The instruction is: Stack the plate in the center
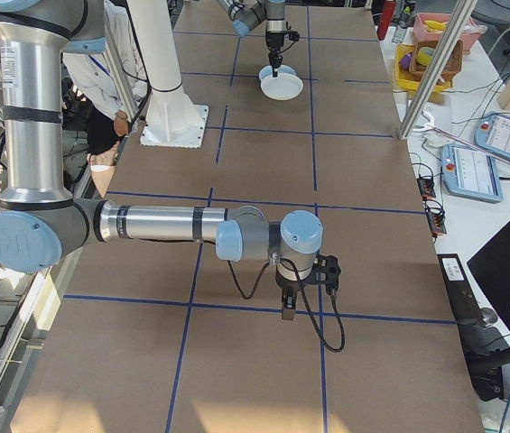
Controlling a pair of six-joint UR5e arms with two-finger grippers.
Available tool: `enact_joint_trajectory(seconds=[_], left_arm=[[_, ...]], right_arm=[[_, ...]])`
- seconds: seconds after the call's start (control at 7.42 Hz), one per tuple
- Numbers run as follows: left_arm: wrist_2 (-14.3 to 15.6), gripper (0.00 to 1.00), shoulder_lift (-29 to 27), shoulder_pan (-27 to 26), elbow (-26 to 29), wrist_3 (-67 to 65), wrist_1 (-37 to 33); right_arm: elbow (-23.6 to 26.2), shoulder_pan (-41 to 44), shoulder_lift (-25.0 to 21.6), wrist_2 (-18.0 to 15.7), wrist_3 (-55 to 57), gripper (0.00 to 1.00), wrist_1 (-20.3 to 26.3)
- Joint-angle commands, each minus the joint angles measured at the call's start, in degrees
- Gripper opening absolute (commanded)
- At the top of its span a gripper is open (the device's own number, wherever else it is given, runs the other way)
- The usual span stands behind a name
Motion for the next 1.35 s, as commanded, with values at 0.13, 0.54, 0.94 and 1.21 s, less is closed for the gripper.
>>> enact_joint_trajectory(seconds=[0.13,0.54,0.94,1.21], left_arm=[[-7.6,0.00,12.3,-8.0,1.6,15.4,-8.3],[-7.7,0.00,12.0,-7.5,12.4,15.6,-19.2],[-7.8,0.00,12.4,-7.5,13.0,15.6,-19.3],[-7.9,1.00,12.4,-7.5,13.6,14.4,-19.6]], right_arm=[[0.0,0.0,0.0,0.1,-0.1,1.00,0.0],[0.0,0.0,0.0,0.1,0.0,1.00,0.0],[0.0,0.0,0.0,0.1,-0.1,1.00,0.0],[0.0,0.0,0.0,0.1,-0.1,1.00,0.0]])
